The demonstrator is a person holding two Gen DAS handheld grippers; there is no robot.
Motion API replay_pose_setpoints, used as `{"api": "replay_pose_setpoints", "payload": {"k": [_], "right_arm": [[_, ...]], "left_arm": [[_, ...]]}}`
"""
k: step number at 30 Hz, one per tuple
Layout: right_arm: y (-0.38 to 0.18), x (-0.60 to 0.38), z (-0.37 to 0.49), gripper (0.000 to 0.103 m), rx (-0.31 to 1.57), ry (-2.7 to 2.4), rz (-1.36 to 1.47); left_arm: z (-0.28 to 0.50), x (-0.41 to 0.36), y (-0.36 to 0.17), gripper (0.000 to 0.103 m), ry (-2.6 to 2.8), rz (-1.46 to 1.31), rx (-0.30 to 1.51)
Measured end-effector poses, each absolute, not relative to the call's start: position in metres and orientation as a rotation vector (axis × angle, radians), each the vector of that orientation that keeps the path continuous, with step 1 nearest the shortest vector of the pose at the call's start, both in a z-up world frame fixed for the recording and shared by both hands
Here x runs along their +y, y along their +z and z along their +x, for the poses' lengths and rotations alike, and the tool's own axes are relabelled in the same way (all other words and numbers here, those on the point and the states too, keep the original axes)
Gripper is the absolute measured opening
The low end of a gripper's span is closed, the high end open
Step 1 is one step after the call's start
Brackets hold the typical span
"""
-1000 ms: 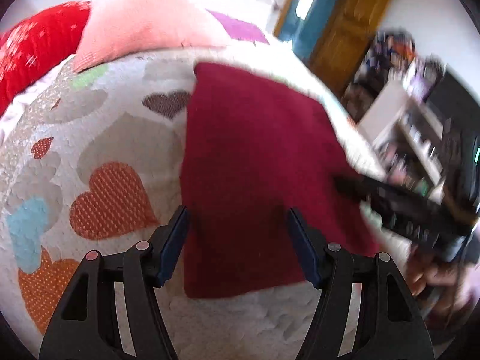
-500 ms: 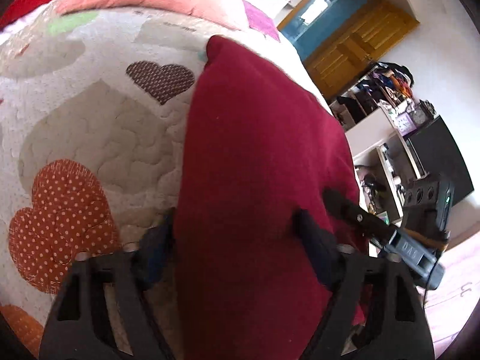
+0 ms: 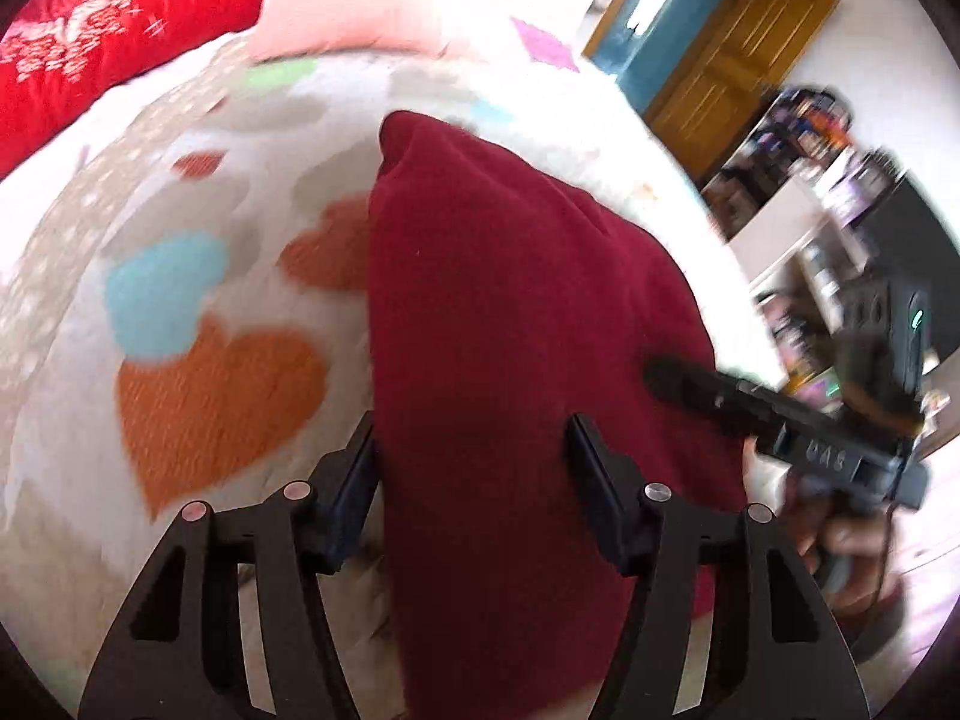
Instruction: Fold small clothes
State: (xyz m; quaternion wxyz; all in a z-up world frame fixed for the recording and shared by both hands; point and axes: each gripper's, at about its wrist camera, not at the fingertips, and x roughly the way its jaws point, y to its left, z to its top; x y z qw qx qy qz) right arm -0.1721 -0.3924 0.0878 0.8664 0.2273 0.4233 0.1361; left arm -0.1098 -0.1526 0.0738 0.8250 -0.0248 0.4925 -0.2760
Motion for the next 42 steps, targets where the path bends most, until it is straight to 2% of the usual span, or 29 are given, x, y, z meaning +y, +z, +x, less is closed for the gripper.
{"api": "replay_pose_setpoints", "payload": {"k": [1,2,3,7,9,10,12,17,22,24,27,38,40,42], "right_arm": [[0.081,-0.386,-0.174,0.057,0.923,0.240,0.411],[0.081,-0.384,-0.177,0.065,0.918,0.216,0.375],[0.086,-0.384,-0.183,0.068,0.892,0.187,0.349],[0.129,-0.373,-0.211,0.068,0.749,0.169,0.279],[0.144,-0.357,-0.214,0.056,0.731,0.215,0.207],[0.146,-0.346,-0.214,0.046,0.740,0.235,0.159],[0.138,-0.328,-0.212,0.037,0.782,0.222,0.073],[0.088,-0.325,-0.217,0.034,0.859,0.134,-0.036],[0.102,-0.331,-0.225,0.033,0.844,0.119,-0.001],[0.111,-0.333,-0.231,0.035,0.831,0.113,0.037],[0.125,-0.333,-0.244,0.048,0.781,0.087,0.081],[0.156,-0.323,-0.256,0.049,0.720,-0.072,0.148],[0.159,-0.323,-0.258,0.052,0.712,-0.077,0.172],[0.161,-0.324,-0.259,0.063,0.702,-0.082,0.186]], "left_arm": [[-0.116,-0.150,0.071,0.062,-0.573,-0.044,1.019],[-0.120,-0.147,0.072,0.062,-0.566,-0.047,1.001],[-0.123,-0.146,0.074,0.062,-0.558,-0.046,0.989],[-0.129,-0.148,0.088,0.062,-0.500,-0.006,0.910],[-0.127,-0.147,0.087,0.062,-0.487,0.008,0.902],[-0.126,-0.148,0.086,0.062,-0.479,0.008,0.896],[-0.123,-0.146,0.083,0.062,-0.467,0.004,0.893],[-0.125,-0.147,0.083,0.065,-0.450,0.007,0.884],[-0.135,-0.147,0.093,0.065,-0.421,0.028,0.846],[-0.137,-0.146,0.096,0.065,-0.407,0.029,0.834],[-0.141,-0.146,0.101,0.065,-0.386,0.042,0.815],[-0.162,-0.145,0.131,0.065,-0.333,0.092,0.694],[-0.164,-0.142,0.135,0.065,-0.326,0.085,0.676],[-0.166,-0.139,0.138,0.065,-0.318,0.075,0.664]]}}
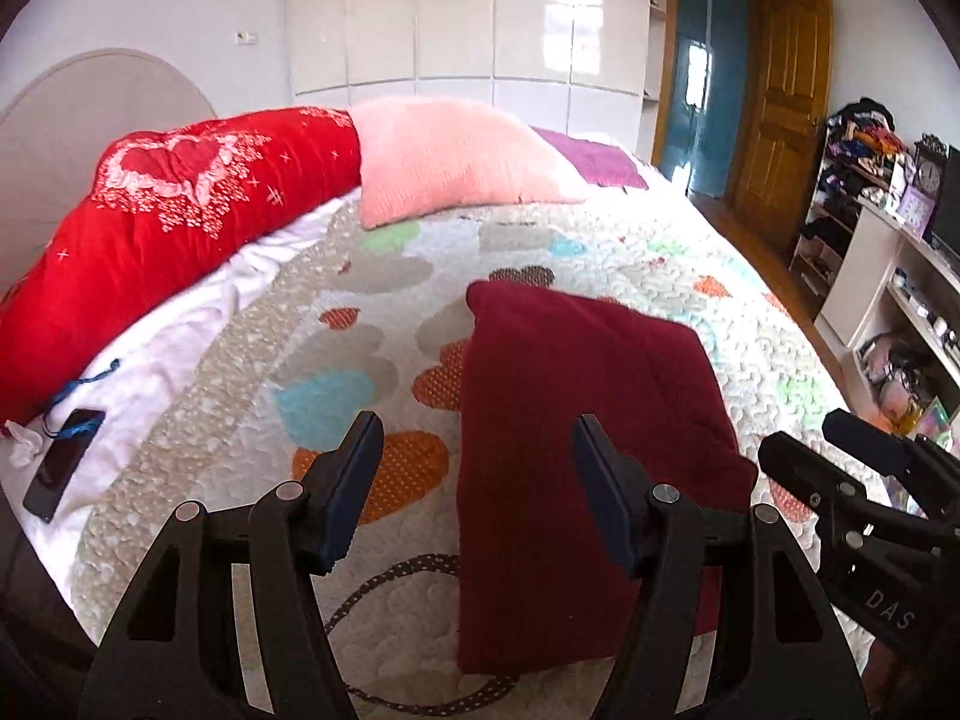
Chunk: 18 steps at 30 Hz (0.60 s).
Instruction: Fold small clothes
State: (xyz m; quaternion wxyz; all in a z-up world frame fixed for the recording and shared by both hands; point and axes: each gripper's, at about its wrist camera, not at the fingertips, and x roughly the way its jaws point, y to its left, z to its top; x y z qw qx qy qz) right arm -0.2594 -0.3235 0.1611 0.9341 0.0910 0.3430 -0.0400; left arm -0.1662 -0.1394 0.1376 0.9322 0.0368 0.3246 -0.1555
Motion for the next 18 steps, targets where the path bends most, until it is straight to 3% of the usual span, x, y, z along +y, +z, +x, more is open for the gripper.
{"api": "replay_pose_setpoints", "payload": {"k": [18], "right_arm": [[0.1684,-0.3217,-0.2586,0.069,0.675,-0.091,0.198]], "left_arm": [[-0.1722,-0.1341,0.1424,0.065,-0.295,0.067,0.635]]}}
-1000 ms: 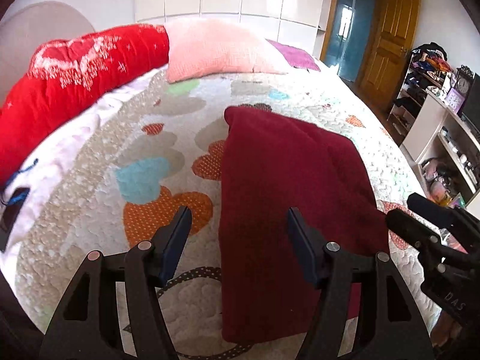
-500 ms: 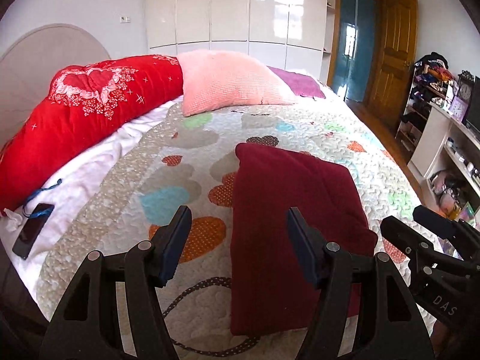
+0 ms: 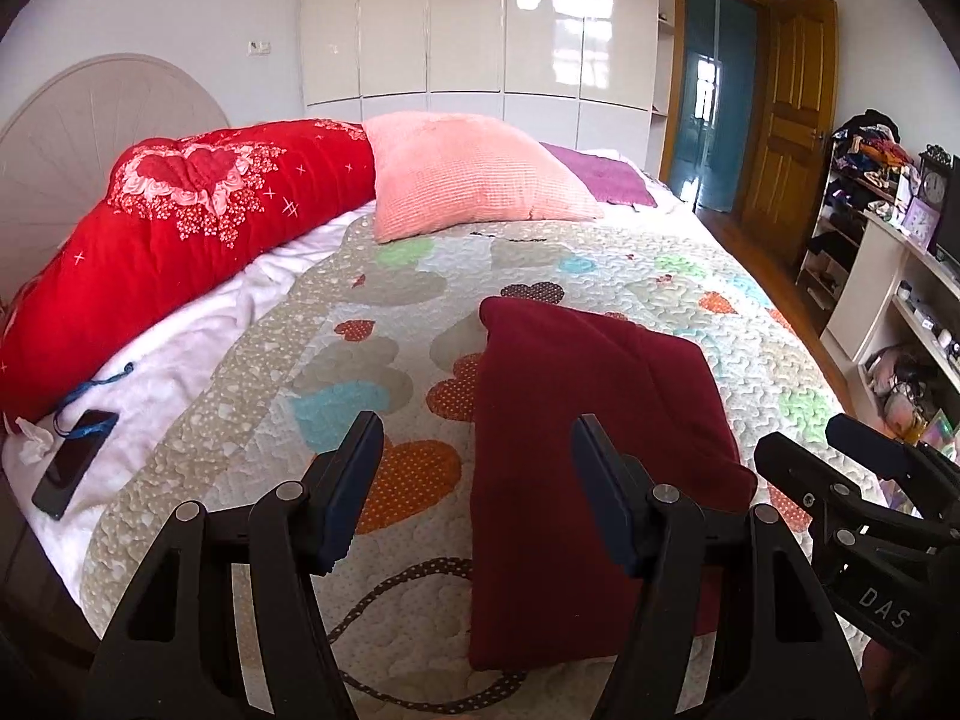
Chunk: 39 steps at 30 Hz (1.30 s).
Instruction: Fold small clothes
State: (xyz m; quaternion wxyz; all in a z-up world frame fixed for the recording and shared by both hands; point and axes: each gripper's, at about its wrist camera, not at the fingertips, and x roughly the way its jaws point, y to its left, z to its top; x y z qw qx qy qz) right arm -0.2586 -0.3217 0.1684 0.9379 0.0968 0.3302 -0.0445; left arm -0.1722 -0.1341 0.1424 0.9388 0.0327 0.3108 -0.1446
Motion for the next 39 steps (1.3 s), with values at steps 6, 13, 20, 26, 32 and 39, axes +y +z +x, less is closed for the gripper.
{"api": "replay_pose_setpoints", "payload": {"k": [6,13,20,26,32,39], "right_arm": [[0.164,-0.319,-0.256,0.069,0.688,-0.086,0.191],[0.163,-0.319,-0.253,0.069,0.696,-0.083,0.188],[0.163,-0.317,-0.251,0.069,0.701,-0.078,0.188],[0.161,-0.316,-0.247,0.069,0.710,-0.073,0.182],[0.157,-0.315,-0.244,0.069,0.719,-0.071,0.183],[0.153,-0.315,-0.240,0.069,0.728,-0.069,0.186]], "left_arm": [[-0.171,-0.133,0.142,0.065,-0.288,0.060,0.641],[-0.169,-0.133,0.140,0.065,-0.288,0.066,0.644],[-0.168,-0.134,0.140,0.065,-0.282,0.074,0.649],[-0.166,-0.133,0.139,0.065,-0.281,0.075,0.653],[-0.162,-0.133,0.136,0.065,-0.279,0.079,0.661],[-0.161,-0.133,0.134,0.065,-0.278,0.083,0.662]]}}
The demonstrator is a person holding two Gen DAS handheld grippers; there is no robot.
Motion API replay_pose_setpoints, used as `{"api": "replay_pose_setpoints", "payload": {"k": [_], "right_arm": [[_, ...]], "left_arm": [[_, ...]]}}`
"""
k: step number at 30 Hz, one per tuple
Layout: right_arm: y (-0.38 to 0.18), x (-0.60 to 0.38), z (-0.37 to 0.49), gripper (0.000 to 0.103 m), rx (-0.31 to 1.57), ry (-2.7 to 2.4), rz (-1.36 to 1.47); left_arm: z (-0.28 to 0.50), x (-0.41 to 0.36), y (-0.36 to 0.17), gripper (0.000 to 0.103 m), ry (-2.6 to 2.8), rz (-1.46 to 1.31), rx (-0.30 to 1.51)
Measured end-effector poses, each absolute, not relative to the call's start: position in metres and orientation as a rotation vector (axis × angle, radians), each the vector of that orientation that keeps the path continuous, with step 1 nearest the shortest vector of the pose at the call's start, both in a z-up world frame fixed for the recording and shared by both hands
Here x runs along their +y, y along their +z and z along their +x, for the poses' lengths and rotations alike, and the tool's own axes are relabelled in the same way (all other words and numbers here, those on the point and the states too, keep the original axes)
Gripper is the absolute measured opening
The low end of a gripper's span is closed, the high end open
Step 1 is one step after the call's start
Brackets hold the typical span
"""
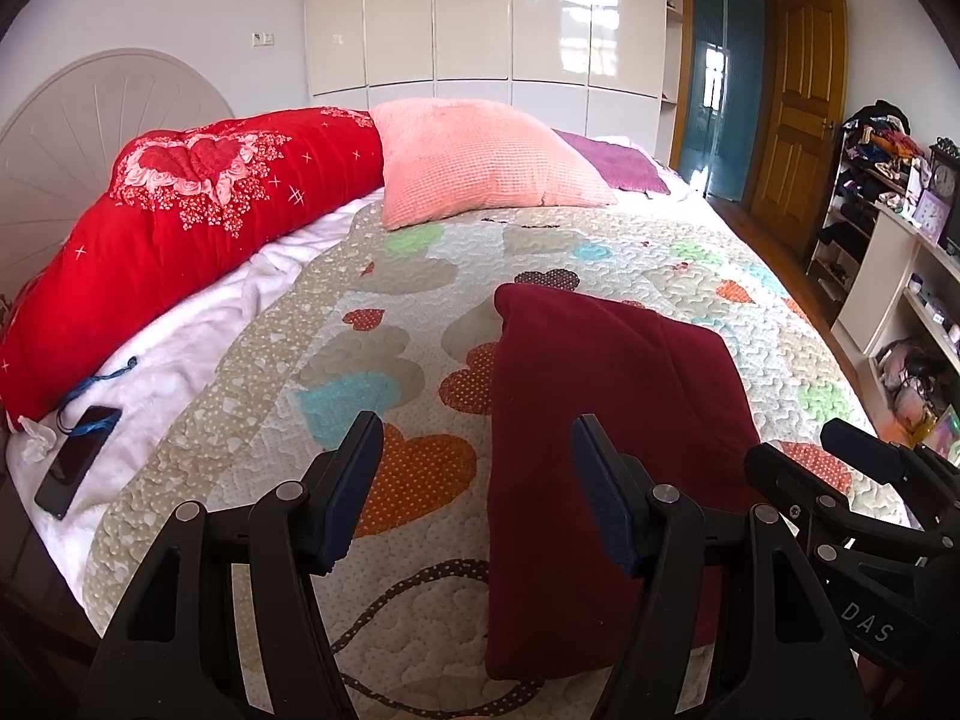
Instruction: Fold small clothes
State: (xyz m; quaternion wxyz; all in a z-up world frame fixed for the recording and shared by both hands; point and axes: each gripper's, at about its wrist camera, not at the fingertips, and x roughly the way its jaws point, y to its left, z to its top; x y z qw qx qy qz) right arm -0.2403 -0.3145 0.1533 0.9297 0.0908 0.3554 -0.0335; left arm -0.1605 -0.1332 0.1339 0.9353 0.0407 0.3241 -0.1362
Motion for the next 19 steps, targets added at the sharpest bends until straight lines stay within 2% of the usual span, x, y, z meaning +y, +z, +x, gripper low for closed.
{"api": "replay_pose_setpoints", "payload": {"k": [19], "right_arm": [[0.141,-0.310,-0.234,0.069,0.764,-0.046,0.183]], "left_arm": [[-0.153,-0.128,0.128,0.065,-0.294,0.074,0.653]]}}
